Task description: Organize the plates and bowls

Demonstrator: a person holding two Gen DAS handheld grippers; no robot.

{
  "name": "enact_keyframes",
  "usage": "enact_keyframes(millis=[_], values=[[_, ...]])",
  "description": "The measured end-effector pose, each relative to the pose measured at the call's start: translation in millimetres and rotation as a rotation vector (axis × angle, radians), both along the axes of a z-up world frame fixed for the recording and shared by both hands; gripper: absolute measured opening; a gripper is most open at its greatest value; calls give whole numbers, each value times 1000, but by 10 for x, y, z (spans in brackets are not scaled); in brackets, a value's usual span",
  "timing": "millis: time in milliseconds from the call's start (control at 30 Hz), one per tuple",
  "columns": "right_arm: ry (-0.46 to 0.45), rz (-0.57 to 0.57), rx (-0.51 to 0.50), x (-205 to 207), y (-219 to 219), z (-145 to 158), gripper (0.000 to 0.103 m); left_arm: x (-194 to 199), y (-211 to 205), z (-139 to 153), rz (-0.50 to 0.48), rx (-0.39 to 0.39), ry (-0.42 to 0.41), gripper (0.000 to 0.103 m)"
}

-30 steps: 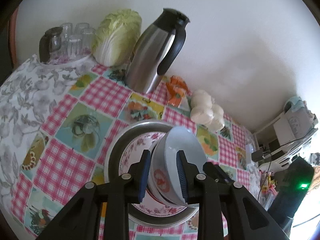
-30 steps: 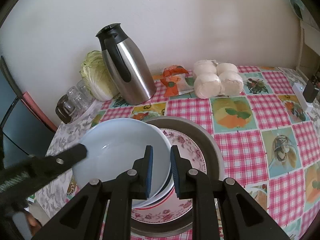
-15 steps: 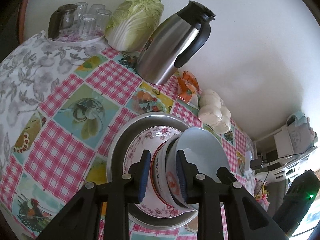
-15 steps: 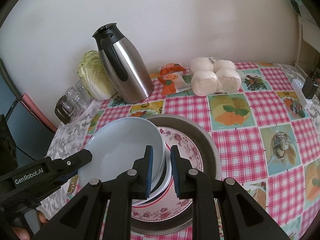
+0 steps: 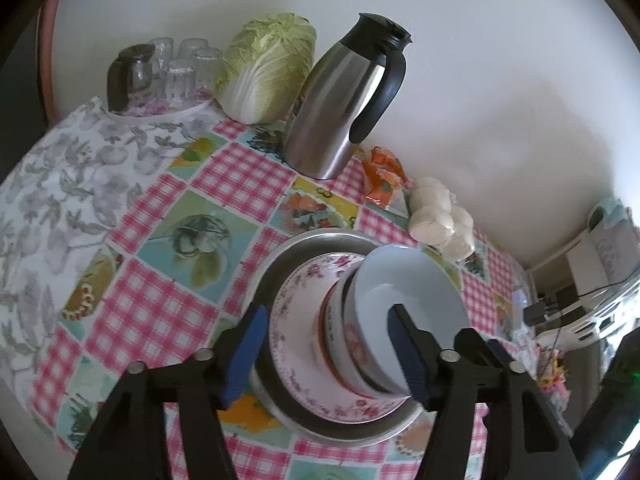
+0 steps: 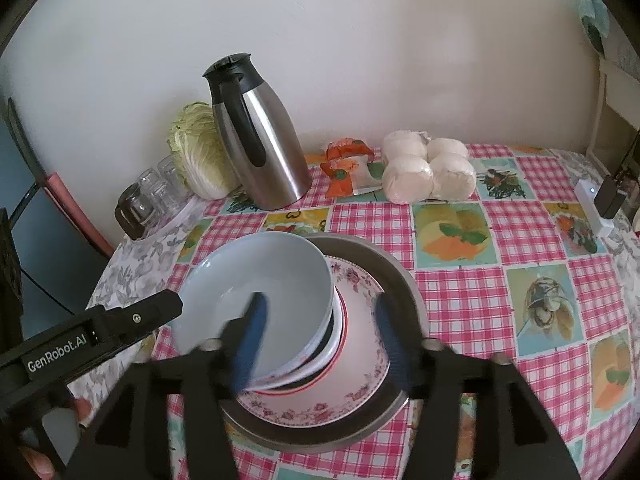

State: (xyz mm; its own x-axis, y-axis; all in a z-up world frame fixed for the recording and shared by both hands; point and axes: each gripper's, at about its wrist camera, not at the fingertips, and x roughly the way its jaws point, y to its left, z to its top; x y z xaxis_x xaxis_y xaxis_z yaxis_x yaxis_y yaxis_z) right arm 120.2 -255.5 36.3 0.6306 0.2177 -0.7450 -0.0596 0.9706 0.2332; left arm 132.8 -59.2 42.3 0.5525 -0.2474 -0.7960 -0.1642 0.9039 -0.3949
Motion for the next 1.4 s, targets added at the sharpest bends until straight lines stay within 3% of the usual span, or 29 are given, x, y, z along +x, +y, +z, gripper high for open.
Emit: enact_keyframes(millis=[67, 300, 433, 867, 1400], values=[[-8, 1, -14, -53, -6, 6, 77, -31, 15, 10, 0, 13, -3, 76], [-15, 8, -46, -214, -29, 7, 84, -190, 91, 15, 0, 102, -20, 103], [-2, 5, -38, -305, -48, -26, 95, -300, 131, -6, 3, 150, -24, 103], [59, 23, -96, -607, 12, -256, 95, -618, 218, -163, -16, 237, 15, 103], [100, -7, -143, -925, -64, -347, 95, -906, -82, -221, -89, 330, 44, 103]])
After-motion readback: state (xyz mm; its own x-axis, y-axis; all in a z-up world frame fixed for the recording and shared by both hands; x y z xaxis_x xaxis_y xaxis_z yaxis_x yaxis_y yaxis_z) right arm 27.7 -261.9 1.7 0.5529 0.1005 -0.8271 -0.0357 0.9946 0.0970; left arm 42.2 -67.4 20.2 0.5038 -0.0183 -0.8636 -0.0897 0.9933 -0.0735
